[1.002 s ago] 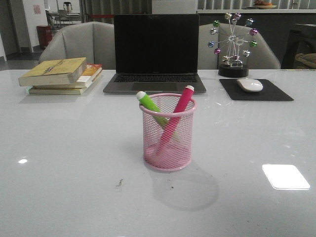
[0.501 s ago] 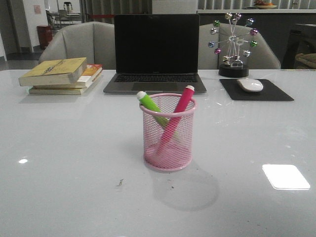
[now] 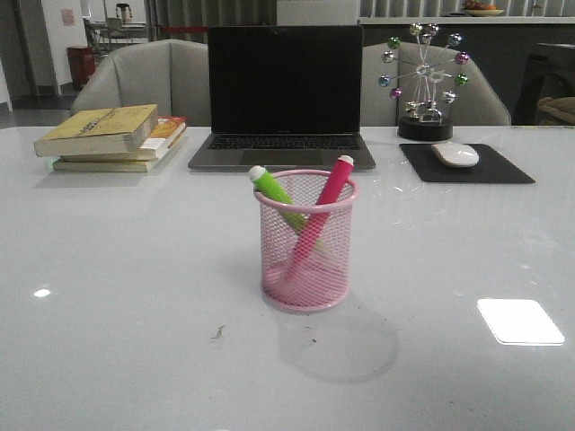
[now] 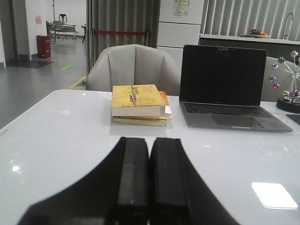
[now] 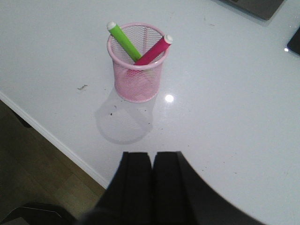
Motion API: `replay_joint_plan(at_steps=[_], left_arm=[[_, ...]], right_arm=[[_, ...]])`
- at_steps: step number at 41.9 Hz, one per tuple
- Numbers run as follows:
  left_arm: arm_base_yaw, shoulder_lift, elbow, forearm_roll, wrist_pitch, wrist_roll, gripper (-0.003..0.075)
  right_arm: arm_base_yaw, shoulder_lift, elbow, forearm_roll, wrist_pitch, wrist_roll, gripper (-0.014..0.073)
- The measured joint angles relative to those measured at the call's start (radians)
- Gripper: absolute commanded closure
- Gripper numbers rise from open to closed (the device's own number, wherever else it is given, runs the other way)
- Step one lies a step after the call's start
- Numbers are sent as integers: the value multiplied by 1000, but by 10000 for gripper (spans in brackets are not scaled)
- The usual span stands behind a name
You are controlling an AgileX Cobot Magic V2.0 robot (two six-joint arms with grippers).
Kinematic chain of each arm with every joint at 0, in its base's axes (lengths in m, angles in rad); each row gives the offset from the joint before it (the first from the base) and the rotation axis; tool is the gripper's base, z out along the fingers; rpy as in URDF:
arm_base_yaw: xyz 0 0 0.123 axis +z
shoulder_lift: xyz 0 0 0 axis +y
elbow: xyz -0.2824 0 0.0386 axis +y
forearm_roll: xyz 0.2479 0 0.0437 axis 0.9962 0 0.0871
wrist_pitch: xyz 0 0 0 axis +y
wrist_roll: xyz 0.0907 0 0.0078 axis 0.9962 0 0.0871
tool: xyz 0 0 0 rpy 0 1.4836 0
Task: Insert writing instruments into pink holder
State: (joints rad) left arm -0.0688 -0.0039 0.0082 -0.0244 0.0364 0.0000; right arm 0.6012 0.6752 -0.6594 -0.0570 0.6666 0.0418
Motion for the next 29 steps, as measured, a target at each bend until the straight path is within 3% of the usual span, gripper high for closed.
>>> replay_joint_plan(at_steps=[11,16,24,29], left_arm=[[0,0,0,0,0,0,627],[0,0,0,0,0,0,627],[0,0,0,0,0,0,627],[0,0,0,0,0,0,627]], right_arm=[[-17,-17,4,2,0,0,536],[-138,-79,59,4,-59,0,536],[-406,-309,270,0,-290,0,536],[-509,-477,420,4,-437,0,536]])
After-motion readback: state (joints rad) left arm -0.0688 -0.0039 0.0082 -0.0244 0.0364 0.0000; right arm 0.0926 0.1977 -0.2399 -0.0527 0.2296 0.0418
